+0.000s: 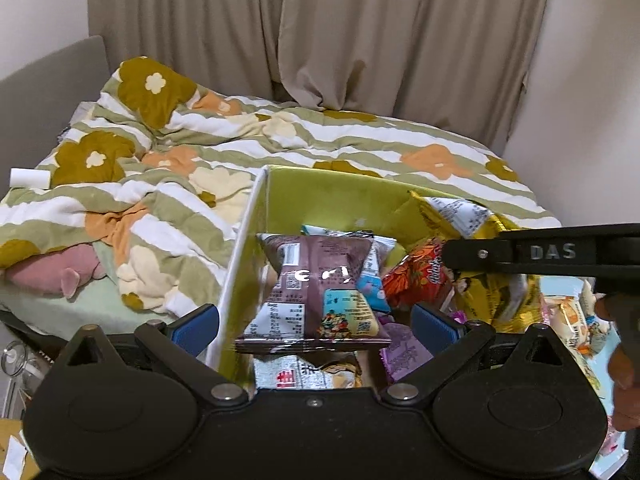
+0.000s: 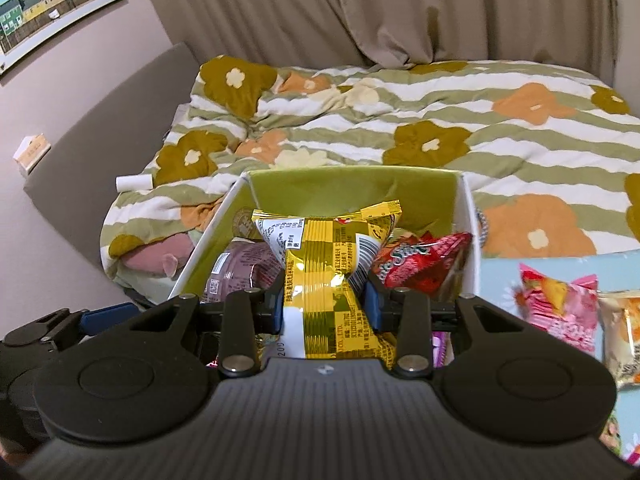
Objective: Organize snacks
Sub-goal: 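Carry both bags over the yellow box and open both tools to drop them, then move both tools back from the box toward the remaining snacks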
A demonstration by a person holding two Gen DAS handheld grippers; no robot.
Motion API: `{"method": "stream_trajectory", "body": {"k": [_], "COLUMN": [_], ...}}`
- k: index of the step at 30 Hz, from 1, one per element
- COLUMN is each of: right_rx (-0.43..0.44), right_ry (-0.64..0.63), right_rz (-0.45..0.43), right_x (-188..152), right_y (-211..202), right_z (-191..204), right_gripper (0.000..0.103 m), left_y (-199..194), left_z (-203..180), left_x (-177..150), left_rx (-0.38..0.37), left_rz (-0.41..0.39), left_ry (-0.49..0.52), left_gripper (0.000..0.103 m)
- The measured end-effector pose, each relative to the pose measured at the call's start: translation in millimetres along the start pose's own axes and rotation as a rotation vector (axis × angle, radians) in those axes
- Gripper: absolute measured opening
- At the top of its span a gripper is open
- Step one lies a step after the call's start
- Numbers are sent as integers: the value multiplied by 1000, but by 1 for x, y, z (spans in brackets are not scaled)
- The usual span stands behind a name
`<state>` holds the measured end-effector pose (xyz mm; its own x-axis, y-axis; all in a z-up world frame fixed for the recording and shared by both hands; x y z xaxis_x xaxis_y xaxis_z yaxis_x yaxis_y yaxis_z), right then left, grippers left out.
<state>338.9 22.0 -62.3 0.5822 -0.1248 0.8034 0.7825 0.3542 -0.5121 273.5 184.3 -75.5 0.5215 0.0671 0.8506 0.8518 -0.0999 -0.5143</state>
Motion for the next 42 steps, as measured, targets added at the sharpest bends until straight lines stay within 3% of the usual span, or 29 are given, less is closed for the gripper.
{"method": "stream_trajectory", "body": {"k": [2, 3, 4, 5, 16, 27, 33, 42], "right_rx": [15, 23, 29, 32, 23, -30, -107, -314], "right_ry": [5, 13, 21, 27, 6, -48, -50, -23], "right_rz": [-4, -9, -17, -28, -86, -135, -211, -255], "right_x": [-3, -4, -5, -6, -9, 4, 7, -5], "right_y": [6, 8, 8, 8, -13, -67, -114, -183], "right_z": [2, 2, 2, 2, -1, 3, -8, -60], "right_gripper": [62, 78, 100, 103, 103, 103, 103, 103], "left_y": [0, 0, 0, 0, -13, -43, -57, -63], "left_z": [2, 4, 5, 5, 1, -14, -36, -102], "left_x": [-2, -3, -5, -6, -7, 10, 14, 5], "left_rx": [12, 16, 21, 27, 29, 10, -81, -246], "left_rz": [4, 5, 8, 10, -1, -62, -93, -77], "left_ry": [-8, -11, -13, -14, -12, 24, 49, 101], "left_gripper": [103, 103, 103, 103, 103, 103, 103, 103]}}
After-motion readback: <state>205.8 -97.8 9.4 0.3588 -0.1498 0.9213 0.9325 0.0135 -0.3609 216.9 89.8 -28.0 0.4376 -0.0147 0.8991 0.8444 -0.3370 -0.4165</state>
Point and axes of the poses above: each gripper's, at about its wrist camera, not at the fingertips, and y roughly the way its jaws point, z to its left, x to its top, the point moved 3 cm from there along y, roughly the way its jaws point, and after that the axes turned 14 degrees about -z, right-handed, at the moved point
